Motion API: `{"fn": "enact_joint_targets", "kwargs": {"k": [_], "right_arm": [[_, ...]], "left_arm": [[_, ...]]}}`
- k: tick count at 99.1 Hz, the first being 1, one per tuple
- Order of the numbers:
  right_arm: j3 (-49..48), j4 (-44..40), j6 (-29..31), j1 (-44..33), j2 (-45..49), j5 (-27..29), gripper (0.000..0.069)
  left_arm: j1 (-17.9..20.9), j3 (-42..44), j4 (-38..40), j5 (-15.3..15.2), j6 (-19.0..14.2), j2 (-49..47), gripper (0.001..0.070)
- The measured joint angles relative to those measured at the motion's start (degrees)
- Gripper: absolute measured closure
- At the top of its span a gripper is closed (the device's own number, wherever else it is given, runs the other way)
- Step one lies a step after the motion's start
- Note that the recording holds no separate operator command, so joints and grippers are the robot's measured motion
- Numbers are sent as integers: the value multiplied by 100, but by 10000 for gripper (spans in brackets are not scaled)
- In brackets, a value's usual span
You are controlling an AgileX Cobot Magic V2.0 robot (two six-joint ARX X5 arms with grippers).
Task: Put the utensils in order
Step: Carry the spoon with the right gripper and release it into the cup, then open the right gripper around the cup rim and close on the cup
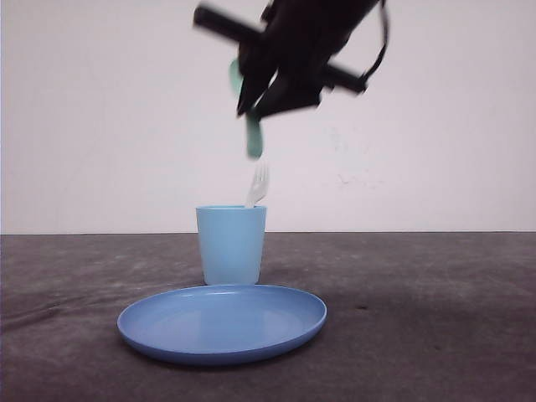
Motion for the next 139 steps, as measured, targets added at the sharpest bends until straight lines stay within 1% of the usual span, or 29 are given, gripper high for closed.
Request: {"fn": "enact_joint_targets", "kwargs": {"k": [18, 50, 56, 66, 71, 82, 91, 103, 114, 123, 133, 136, 139], "right_arm": [[0, 743, -125, 0, 538, -15, 627], [-2, 599, -186, -9, 960, -2, 625], [-2, 566, -188, -9, 962, 0, 600], [-2, 507, -188, -9, 962, 0, 509], [-2, 426, -188, -9, 962, 0, 480], [-2, 385, -188, -9, 962, -15, 457], [-2, 348, -188, -9, 949, -184, 453], [-11, -79, -188, 61, 634, -297, 452], [-11, -702, -188, 188, 22, -306, 452], [-11, -1421, -181, 297, -472, -339, 452], [-11, -2404, -122, 385, -846, -413, 451], [-11, -2688, -98, 404, -920, -450, 444], [-11, -2955, -76, 402, -984, -472, 421]], "left_arm": [[0, 0, 0, 0, 0, 0, 510], [-9, 0, -149, 0, 46, 2, 510], [-9, 0, -146, 0, 46, 0, 510], [-9, 0, -146, -2, 46, 0, 511], [-9, 0, -146, 0, 46, 2, 511], [-9, 0, -146, 0, 46, 0, 511], [-9, 0, -146, 0, 46, 2, 510], [-9, 0, -146, 0, 46, 2, 511], [-9, 0, -146, 0, 46, 0, 511], [-9, 0, -149, 0, 48, 0, 510], [-9, 0, -146, 0, 48, 0, 511], [-9, 0, -146, 0, 50, 0, 511], [-9, 0, -146, 0, 50, 0, 510]]}}
